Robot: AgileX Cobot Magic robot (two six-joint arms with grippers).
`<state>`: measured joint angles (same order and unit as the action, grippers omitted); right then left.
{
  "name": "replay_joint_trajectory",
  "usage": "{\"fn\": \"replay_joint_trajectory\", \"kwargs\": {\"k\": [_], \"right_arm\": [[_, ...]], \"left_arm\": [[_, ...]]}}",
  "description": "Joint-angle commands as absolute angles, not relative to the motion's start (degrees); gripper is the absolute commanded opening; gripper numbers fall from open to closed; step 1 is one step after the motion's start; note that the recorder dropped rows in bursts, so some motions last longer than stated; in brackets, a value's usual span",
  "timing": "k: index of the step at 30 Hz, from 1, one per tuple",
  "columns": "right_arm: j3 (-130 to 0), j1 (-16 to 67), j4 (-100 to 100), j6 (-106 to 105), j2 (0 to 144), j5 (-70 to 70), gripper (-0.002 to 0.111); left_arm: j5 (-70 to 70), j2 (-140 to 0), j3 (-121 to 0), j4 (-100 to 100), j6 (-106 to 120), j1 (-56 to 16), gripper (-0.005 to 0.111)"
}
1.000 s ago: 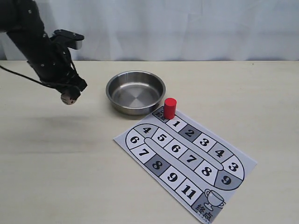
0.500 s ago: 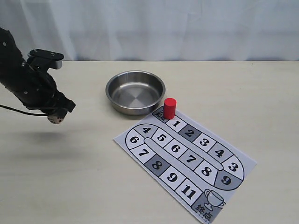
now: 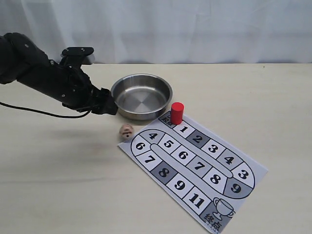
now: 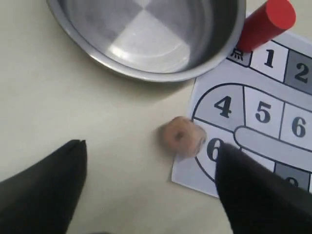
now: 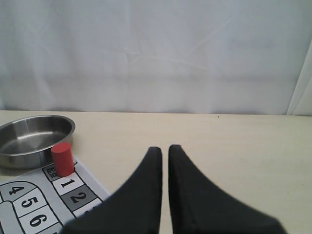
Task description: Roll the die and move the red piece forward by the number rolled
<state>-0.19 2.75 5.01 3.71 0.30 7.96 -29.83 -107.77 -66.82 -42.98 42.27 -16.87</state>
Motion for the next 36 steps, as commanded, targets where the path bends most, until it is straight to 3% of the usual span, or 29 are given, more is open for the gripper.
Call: {"fn": "replay_joint_trajectory", "kwargs": {"k": [1,8,16,32,36], "right_arm": [[0.0,2.6,5.0,3.7,0.0,7.8,0.004],[0.0,2.6,5.0,3.7,0.0,7.8,0.004],[0.0,2.6,5.0,3.7,0.0,7.8,0.004],[0.0,2.6,5.0,3.7,0.0,7.8,0.004],[0.0,2.6,5.0,3.7,0.0,7.8,0.004]], "left_arm": [[-28.4,-107.6,-66.7,-42.7,43.0,-16.9,0.075],[-29.5,-107.6,-66.7,-36.8,43.0,-15.6,0.072],[-30.1,-107.6,-66.7,-33.6,43.0,-15.6,0.044],[-31.4,-107.6,-66.9,-33.8,43.1,-18.2,0.045],[-32.5,-107.6,-69.1,-35.0,43.1,-22.0,0.063]]}}
